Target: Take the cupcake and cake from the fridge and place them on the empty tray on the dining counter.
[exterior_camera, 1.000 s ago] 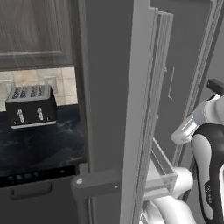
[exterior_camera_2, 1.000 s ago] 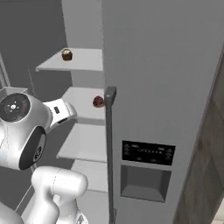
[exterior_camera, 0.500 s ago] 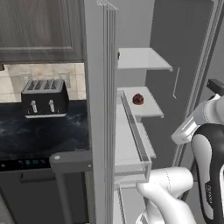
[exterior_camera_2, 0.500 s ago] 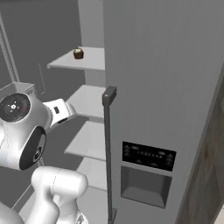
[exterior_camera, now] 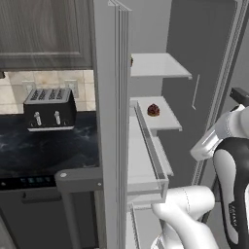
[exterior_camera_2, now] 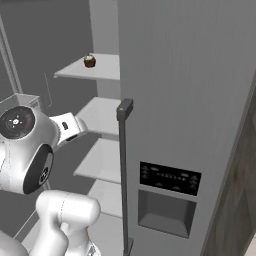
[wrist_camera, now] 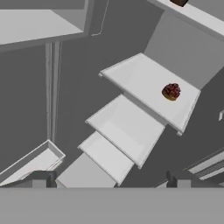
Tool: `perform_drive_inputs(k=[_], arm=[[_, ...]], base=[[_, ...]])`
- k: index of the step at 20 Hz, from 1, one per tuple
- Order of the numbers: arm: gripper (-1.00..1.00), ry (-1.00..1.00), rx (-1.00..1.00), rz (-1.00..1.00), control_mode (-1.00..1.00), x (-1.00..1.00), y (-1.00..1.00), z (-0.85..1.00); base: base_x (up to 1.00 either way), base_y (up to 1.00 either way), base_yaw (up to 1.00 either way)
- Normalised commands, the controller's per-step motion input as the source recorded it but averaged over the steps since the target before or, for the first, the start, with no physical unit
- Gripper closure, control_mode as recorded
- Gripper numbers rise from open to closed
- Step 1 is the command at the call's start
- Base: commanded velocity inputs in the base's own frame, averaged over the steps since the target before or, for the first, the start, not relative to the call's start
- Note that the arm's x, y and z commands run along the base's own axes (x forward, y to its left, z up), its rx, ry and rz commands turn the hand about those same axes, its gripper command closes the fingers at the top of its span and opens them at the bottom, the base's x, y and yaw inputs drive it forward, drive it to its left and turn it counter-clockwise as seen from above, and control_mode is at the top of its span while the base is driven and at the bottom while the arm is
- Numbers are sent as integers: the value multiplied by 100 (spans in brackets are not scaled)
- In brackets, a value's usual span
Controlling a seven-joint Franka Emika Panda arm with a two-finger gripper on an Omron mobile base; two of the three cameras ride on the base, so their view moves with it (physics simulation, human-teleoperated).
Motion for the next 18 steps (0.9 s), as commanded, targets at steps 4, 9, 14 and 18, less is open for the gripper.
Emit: perform_drive_inputs(k=[4, 9, 14, 18], arm=[[-100, 0, 0, 0, -100, 45, 0, 11], [-100, 0, 0, 0, -100, 7, 0, 41], [-100, -2, 0, 0, -100, 4, 0, 47], [-100, -3, 0, 0, -100, 44, 1, 21]], base=[[0, 0, 0], [0, 0, 0], [0, 0, 0], [0, 0, 0]])
